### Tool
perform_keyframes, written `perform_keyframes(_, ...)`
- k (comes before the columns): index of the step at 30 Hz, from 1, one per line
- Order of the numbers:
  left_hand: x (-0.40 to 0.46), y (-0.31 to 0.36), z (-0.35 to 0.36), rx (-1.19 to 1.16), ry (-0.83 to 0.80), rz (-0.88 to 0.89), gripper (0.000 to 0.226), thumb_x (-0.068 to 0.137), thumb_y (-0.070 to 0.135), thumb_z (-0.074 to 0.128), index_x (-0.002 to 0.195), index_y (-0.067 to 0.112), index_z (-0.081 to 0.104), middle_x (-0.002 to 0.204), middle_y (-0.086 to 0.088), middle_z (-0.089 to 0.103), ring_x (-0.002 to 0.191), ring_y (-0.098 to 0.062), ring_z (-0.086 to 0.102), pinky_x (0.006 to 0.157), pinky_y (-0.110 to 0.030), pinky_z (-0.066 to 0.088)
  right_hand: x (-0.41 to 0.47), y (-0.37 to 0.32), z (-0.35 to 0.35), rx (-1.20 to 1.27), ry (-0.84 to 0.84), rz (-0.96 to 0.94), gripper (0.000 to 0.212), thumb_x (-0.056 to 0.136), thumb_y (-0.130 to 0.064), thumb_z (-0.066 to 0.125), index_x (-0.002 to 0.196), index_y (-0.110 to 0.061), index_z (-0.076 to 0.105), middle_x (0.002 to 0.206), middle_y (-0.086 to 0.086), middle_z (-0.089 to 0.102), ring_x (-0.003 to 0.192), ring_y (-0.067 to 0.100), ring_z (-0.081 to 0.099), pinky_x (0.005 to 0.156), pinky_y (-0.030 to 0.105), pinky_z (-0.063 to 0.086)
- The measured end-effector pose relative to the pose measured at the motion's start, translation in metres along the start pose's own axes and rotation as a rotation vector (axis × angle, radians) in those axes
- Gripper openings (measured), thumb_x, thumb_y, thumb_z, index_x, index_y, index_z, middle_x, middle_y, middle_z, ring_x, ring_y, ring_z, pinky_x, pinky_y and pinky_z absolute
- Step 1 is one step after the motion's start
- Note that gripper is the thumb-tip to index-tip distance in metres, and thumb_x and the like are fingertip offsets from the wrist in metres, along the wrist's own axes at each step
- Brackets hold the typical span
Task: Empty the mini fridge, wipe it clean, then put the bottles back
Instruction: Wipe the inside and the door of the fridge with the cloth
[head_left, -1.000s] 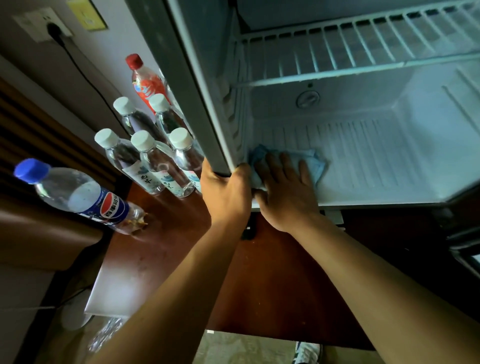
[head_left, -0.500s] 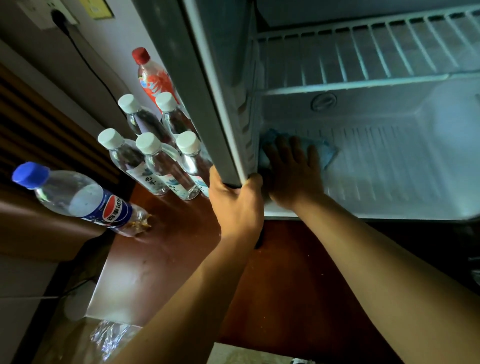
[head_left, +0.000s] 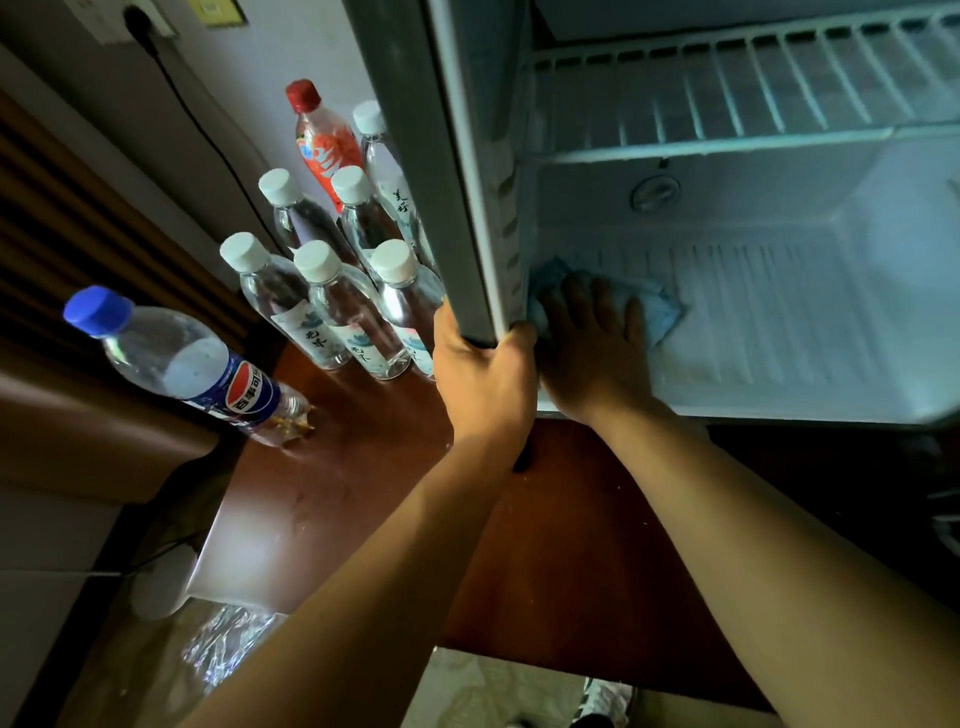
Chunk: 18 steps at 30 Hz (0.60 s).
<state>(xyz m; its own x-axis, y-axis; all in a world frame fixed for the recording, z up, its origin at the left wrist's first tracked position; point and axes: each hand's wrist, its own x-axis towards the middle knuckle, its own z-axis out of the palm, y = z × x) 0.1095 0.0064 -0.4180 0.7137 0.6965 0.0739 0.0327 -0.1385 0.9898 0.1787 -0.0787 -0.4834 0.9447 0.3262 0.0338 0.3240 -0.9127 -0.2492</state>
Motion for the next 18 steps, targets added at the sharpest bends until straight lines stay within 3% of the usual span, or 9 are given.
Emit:
perform_keyframes(5, -0.002, 0.000, -0.001, -0.001, 0.004, -0.008, 0.037, 0.061, 0.020, 0.063, 0.095, 0.005, 0.060, 0.067, 0.021, 0.055, 0.057, 0.007, 0.050, 0.050, -0.007, 0.036, 0.000, 0.002, 0.001, -0.016, -0.007, -0.016, 0.063, 0.097, -0.056, 0.023, 0.154, -0.032, 0.009, 0.164, 0.000, 0.004, 0.150, 0.025, -0.005, 0.116, 0.052, -0.008)
perform_keyframes(10, -0.002, 0.000, -0.001, -0.010, -0.022, 0.011, 0.040, 0.060, 0.018, 0.063, 0.095, 0.000, 0.058, 0.075, 0.006, 0.056, 0.057, 0.004, 0.049, 0.051, -0.009, 0.037, 0.013, 0.008, -0.001, -0.058, -0.040, -0.045, 0.066, 0.095, -0.058, 0.025, 0.154, -0.033, 0.008, 0.164, -0.001, 0.003, 0.150, 0.025, -0.005, 0.116, 0.053, -0.007)
perform_keyframes(18, -0.001, -0.002, -0.002, -0.006, -0.024, 0.033, 0.042, 0.062, 0.016, 0.061, 0.099, -0.002, 0.059, 0.076, 0.006, 0.056, 0.060, 0.004, 0.049, 0.056, -0.011, 0.040, 0.044, 0.016, -0.003, -0.066, -0.060, -0.065, 0.068, 0.096, -0.059, 0.030, 0.154, -0.034, 0.005, 0.164, -0.001, 0.001, 0.150, 0.026, -0.006, 0.116, 0.053, -0.008)
